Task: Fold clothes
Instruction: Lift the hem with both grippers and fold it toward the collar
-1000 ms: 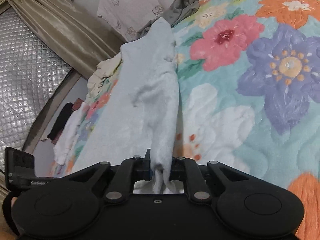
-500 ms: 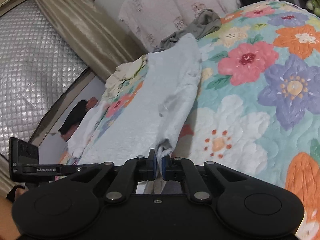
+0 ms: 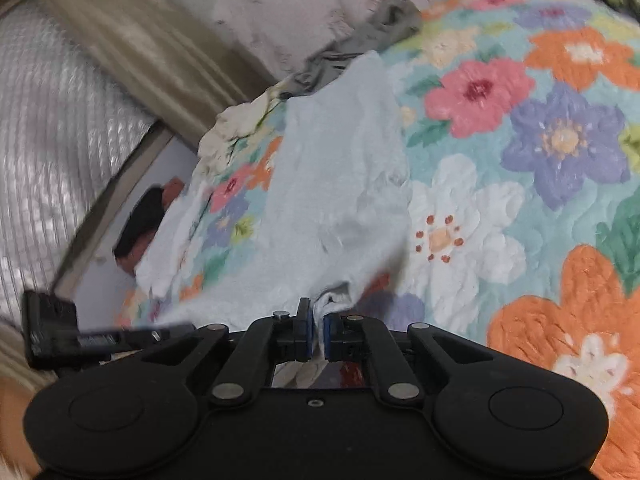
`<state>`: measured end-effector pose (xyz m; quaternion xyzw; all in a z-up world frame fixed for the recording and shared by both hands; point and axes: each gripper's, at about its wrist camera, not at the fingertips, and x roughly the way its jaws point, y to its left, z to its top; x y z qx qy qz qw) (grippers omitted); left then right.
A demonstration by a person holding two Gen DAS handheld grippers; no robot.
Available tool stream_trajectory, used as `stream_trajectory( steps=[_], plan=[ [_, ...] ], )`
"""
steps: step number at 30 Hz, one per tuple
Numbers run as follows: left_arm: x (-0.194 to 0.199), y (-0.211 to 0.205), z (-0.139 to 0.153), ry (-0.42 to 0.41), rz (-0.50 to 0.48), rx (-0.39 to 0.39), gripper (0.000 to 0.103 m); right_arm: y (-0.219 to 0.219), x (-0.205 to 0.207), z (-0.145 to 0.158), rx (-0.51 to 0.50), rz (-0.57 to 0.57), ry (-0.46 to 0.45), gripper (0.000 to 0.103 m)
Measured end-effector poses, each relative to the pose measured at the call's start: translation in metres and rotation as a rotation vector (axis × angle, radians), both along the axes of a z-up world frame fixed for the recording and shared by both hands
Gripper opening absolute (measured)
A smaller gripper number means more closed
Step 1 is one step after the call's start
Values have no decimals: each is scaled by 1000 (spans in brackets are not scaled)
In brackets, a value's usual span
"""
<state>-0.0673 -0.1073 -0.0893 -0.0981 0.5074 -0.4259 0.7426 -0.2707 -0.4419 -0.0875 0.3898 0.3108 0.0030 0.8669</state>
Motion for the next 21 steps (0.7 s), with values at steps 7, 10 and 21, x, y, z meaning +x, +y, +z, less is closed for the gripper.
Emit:
stream_trajectory(
  steps=[7,10,21],
  plan=[
    [71,-23,28,9,1,-50,6,-23,63,44,-49,-15,-21,8],
    [108,-40,32,20,13,-57,6,-36,94,59,-57,-31,-23,9],
    [199,-61,-57,271,126,-50,6,-95,232,-5,48,-9,203,9]
  ],
)
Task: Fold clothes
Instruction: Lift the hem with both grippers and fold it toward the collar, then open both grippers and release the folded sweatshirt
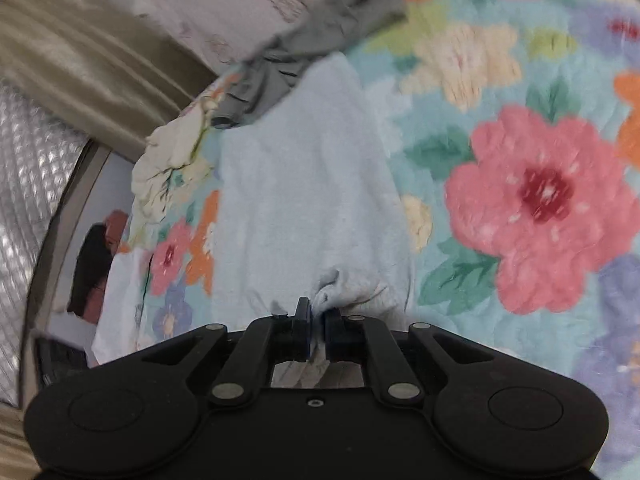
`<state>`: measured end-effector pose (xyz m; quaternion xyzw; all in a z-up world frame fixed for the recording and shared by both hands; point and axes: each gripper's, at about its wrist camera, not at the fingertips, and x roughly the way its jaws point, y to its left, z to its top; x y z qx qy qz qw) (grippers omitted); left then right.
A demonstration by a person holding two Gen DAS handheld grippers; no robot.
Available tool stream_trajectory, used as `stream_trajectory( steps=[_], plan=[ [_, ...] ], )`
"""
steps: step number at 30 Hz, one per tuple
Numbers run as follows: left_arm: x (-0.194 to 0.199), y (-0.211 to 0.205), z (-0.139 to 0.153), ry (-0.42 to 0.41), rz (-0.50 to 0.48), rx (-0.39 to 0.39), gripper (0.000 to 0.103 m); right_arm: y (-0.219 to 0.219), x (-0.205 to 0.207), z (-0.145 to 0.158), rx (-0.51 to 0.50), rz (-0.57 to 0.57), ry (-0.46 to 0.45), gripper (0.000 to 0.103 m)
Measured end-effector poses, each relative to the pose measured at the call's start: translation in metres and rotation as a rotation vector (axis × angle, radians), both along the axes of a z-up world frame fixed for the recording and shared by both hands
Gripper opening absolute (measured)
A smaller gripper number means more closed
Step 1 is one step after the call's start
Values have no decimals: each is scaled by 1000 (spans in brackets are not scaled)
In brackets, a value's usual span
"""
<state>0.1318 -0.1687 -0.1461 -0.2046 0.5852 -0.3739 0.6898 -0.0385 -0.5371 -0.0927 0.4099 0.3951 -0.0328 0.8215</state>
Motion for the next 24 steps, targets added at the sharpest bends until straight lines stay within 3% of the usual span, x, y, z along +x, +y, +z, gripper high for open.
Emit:
stream_trajectory(
  steps=[5,7,10,14,16,18,20,22,24],
  plan=[
    [39,1,16,-41,54,-83,8,-2,38,17,-63,44,-32,9],
    [58,-6,9,-21,106,-63,10,-5,60,18,-102,69,-7,10],
    [80,-17,-15,22,137,-59,10,-10,90,-4,-178,74,118,11],
    [87,-13,-31,52,151,-117,10,-6,104,-21,-249,75,174,14],
    [87,-7,-32,42,160,-164,11,-7,96,-15,-243,57,131,21],
    [87,3,-23,3,192,-229,18,-10,77,-5,-241,16,45,31],
    [88,15,-14,-46,233,-289,45,-12,49,7,-256,-49,-66,47],
    [90,24,-6,-99,279,-322,52,-12,17,7,-252,-91,-133,48],
    [90,26,-4,-102,247,-304,52,-11,-16,6,-244,-129,-195,48]
  ],
)
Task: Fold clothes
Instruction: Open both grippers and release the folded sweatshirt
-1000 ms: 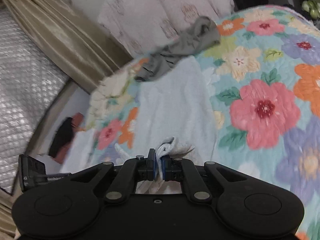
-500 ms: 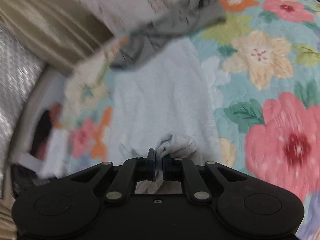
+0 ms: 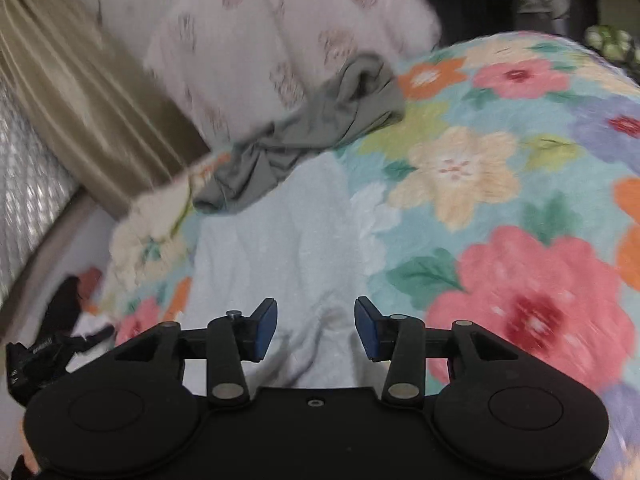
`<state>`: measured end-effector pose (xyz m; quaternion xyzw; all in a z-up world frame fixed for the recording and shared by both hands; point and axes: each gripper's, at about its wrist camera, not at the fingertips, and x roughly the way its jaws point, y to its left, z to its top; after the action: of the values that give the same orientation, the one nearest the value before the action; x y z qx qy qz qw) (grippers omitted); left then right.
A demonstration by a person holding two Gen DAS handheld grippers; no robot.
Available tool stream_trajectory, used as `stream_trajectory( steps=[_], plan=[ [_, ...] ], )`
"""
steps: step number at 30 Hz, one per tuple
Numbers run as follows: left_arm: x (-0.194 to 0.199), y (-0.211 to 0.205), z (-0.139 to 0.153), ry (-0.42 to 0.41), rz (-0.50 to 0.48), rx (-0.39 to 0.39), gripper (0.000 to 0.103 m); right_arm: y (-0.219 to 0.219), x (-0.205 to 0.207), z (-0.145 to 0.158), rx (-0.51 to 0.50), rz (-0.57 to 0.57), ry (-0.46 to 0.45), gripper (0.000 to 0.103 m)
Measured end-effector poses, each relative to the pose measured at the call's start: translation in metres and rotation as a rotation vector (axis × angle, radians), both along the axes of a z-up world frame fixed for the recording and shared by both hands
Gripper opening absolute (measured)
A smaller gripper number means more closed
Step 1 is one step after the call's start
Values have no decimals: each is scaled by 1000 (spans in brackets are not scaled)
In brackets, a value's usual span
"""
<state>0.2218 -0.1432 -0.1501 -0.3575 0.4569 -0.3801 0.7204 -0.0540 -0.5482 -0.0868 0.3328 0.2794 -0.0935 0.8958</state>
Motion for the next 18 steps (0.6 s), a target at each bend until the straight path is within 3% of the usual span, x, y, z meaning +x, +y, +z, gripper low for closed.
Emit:
stream_trajectory(
  steps=[3,7,11,15,18],
  plan=[
    [-13,-6,5,-47,-85,145,52,14,-29,-14,2,70,1,48],
    [-47,-22,20,-193,-247,324,53,37,-48,-28,-18,139,12,48],
    [-61,-21,18,-139,-300,261,55,48,-41,-34,-13,181,21,49],
    [-69,-30,17,-165,-358,312,58,59,-20,-30,-104,236,92,52],
    [-69,-40,3,-119,-380,309,62,65,-9,-31,-155,256,134,53]
  ],
)
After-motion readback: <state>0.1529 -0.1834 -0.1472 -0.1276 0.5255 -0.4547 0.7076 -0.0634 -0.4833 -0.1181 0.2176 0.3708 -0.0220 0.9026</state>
